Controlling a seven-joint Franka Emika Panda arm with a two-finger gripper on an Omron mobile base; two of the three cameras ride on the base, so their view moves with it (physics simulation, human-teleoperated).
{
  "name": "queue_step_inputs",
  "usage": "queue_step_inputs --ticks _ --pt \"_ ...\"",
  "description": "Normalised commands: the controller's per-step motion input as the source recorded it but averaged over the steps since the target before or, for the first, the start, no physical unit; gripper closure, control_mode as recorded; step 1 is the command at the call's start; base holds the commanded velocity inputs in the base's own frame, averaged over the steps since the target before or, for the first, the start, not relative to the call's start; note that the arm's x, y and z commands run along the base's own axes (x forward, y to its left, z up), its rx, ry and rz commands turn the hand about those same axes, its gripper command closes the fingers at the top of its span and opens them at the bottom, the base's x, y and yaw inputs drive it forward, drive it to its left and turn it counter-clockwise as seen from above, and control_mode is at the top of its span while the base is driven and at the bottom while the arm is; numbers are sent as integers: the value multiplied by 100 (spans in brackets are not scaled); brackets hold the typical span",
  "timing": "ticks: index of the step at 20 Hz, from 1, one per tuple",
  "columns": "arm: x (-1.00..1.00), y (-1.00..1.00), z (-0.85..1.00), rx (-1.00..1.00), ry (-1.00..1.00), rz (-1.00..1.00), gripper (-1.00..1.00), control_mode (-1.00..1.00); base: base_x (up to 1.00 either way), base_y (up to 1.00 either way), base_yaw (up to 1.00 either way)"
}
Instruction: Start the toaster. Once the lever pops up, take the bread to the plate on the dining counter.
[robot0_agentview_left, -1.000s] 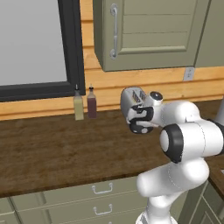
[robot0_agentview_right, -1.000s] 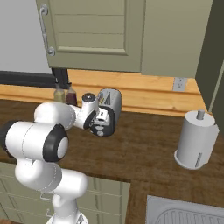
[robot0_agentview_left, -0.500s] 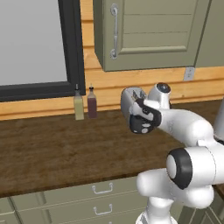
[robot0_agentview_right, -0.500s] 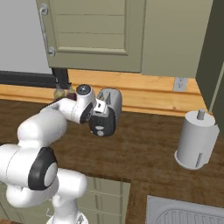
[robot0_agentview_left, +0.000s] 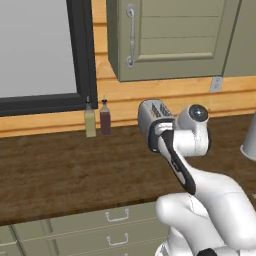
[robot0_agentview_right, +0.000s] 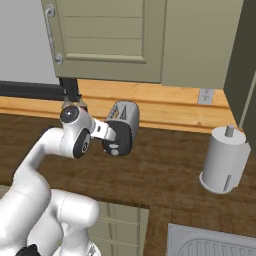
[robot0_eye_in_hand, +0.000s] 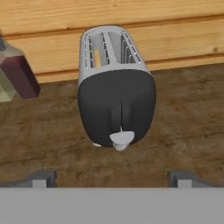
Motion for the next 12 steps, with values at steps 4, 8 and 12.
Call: queue_step_inputs --ticks 4,8,12 --pt "-100 0 69 1 0 -6 -100 -100 0 0 0" --pt "-94 0 71 4 1 0 -100 -100 0 0 0" --pt "-67 0 51 7 3 1 -100 -100 0 0 0"
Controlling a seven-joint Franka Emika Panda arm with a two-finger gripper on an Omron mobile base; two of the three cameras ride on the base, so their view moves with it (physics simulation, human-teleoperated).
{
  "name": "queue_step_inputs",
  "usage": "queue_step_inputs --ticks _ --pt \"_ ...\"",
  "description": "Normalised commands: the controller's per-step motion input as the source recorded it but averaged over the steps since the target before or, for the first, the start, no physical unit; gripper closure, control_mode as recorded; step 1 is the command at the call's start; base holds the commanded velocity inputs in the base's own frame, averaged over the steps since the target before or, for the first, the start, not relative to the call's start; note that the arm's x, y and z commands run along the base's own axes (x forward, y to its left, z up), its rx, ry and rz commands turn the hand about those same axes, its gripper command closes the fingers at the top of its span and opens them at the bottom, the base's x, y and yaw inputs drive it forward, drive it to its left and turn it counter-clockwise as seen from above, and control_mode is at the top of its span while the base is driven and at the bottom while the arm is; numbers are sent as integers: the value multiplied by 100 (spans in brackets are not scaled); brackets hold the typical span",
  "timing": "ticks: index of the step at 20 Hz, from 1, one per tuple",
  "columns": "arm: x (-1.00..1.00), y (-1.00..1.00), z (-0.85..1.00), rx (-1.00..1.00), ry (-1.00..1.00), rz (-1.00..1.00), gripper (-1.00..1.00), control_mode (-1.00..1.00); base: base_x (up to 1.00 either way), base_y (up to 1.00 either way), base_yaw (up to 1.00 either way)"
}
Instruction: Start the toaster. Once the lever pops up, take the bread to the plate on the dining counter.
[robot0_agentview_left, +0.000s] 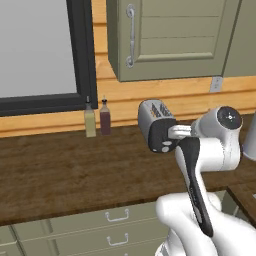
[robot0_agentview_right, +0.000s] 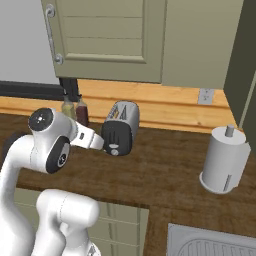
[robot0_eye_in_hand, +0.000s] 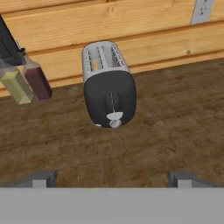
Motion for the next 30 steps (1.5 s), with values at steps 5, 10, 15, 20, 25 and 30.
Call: queue_step_inputs --ticks 5,10,15,20,25,30 --pt "-5 0 17 8 7 4 -100 -100 0 0 0" --pt "0 0 0 0 0 0 -100 -100 0 0 0" --pt "0 0 0 0 0 0 -100 -100 0 0 0" --pt "0 0 0 0 0 0 -100 -100 0 0 0" --pt "0 0 0 0 0 0 -100 -100 0 0 0" --pt "0 0 0 0 0 0 -100 -100 0 0 0"
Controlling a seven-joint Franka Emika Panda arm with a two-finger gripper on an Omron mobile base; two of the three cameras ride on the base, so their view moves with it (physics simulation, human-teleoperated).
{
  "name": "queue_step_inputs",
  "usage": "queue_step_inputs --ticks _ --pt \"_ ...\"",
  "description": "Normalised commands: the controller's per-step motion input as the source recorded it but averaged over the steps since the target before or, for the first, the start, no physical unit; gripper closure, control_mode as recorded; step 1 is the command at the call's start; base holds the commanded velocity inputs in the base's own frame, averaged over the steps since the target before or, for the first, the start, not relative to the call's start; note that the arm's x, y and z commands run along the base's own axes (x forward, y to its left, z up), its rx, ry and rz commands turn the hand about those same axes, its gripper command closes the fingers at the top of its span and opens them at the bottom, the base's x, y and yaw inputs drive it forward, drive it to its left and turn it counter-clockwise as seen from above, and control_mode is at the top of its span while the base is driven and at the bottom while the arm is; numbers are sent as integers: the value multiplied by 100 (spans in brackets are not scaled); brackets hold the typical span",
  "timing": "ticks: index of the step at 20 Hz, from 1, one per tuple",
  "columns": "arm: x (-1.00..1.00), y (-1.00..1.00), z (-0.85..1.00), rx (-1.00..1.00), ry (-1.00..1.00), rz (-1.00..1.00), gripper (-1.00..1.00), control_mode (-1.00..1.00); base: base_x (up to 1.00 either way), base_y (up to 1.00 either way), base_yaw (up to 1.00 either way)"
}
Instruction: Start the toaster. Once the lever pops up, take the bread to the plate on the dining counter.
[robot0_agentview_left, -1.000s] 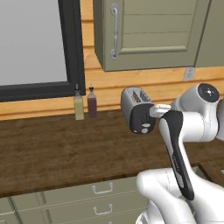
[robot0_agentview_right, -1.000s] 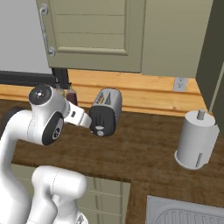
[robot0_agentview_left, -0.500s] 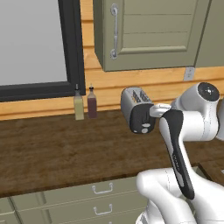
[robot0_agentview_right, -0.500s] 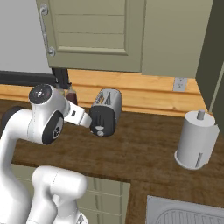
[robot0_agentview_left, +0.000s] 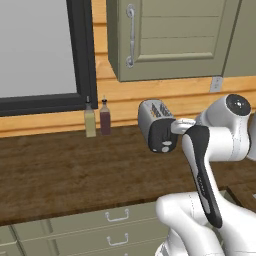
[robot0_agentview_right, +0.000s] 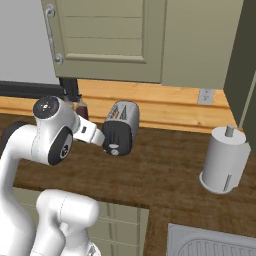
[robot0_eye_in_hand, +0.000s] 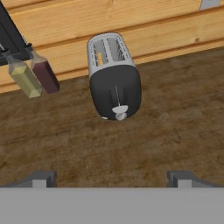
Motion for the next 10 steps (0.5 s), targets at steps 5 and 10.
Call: queue_step_inputs --ticks 5,10 --pt "0 0 0 0 0 0 -100 -100 0 0 0" --pt "0 0 0 0 0 0 -100 -100 0 0 0"
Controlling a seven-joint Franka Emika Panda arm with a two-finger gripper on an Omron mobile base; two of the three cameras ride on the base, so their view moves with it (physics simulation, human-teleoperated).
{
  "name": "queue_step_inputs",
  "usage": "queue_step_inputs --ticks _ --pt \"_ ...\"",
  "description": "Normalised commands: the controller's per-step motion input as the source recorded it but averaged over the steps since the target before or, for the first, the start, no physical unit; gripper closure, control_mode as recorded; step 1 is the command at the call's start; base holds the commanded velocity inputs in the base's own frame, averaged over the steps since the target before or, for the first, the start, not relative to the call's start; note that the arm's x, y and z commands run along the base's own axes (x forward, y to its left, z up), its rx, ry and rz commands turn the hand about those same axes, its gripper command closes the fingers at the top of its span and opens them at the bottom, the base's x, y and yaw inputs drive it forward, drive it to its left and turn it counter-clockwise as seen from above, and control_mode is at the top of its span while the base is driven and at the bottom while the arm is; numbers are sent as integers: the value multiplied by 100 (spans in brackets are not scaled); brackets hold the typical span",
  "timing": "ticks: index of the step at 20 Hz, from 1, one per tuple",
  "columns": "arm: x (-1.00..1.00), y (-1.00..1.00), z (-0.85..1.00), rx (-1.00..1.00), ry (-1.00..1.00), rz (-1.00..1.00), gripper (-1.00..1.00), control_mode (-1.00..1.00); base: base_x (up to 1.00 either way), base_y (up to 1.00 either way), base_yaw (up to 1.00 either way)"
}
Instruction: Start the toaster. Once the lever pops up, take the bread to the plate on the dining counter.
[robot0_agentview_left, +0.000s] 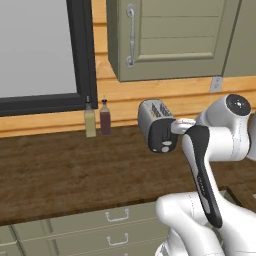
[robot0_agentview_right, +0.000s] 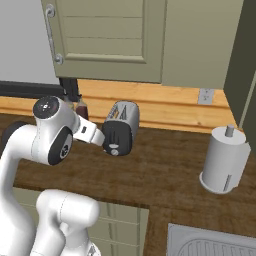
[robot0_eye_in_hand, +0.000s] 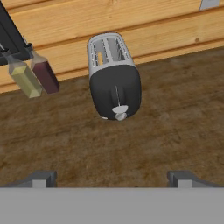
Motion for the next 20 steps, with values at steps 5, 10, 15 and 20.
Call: queue_step_inputs --ticks 5,10,15,20 --pt "0 0 0 0 0 0 -100 -100 0 0 0" --pt "0 0 0 0 0 0 -100 -100 0 0 0" --pt "0 0 0 0 0 0 -100 -100 0 0 0" --pt "0 0 0 0 0 0 -100 -100 0 0 0"
